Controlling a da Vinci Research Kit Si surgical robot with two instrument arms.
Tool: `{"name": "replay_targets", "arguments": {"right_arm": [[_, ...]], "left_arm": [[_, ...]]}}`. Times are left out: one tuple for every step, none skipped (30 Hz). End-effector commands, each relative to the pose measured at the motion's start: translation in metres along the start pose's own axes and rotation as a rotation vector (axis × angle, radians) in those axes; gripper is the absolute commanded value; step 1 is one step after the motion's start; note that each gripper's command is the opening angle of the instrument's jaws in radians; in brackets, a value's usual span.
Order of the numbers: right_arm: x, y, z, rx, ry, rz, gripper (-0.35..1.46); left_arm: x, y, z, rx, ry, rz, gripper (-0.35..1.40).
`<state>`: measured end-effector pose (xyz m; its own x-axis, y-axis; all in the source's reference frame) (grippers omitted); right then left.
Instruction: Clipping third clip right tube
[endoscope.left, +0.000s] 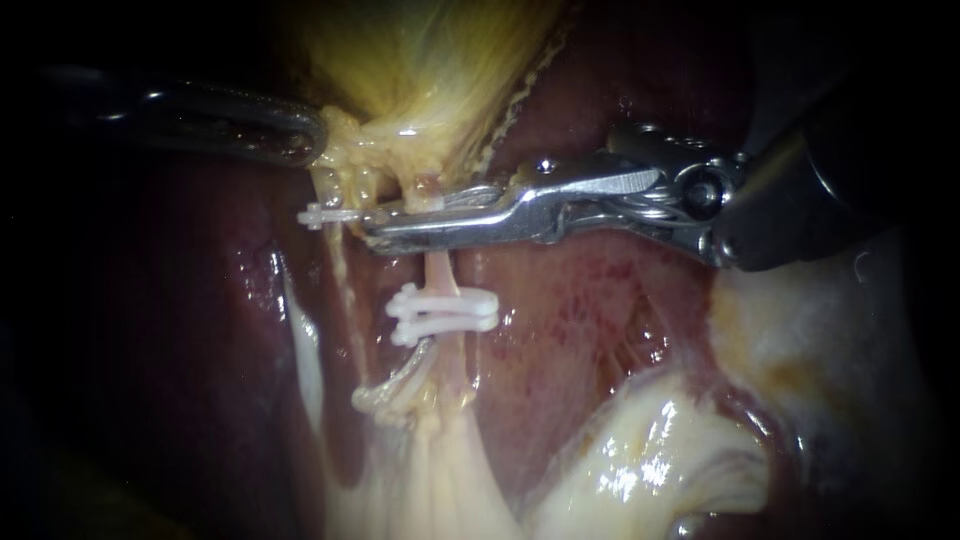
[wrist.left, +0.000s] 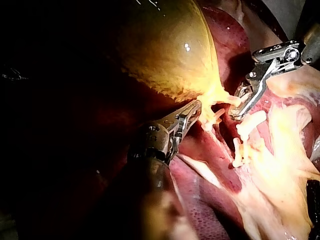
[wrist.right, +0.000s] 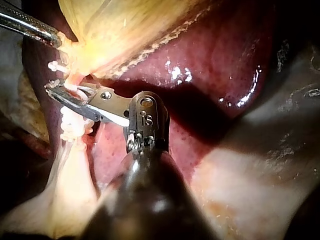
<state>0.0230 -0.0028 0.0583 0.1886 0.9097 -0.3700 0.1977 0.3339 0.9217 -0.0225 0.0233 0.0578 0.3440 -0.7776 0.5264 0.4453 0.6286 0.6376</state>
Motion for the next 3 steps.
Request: {"name": "replay_targets", "arguments": {"right_arm": [[-0.0001, 0.0, 0.0, 0.0, -0.001, 0.005, -0.35], [-0.0001, 0.0, 0.0, 0.0, -0.001, 0.004, -0.35], [-0.0002, 0.0001, 0.0, -0.002, -0.003, 0.004, -0.35]], "left_arm": [[0.0, 0.0, 0.0, 0.0, 0.0, 0.0, -0.35], [0.0, 0.0, 0.0, 0.0, 0.0, 0.0, -0.35], [0.0, 0.0, 0.0, 0.0, 0.0, 0.0, -0.35]]}}
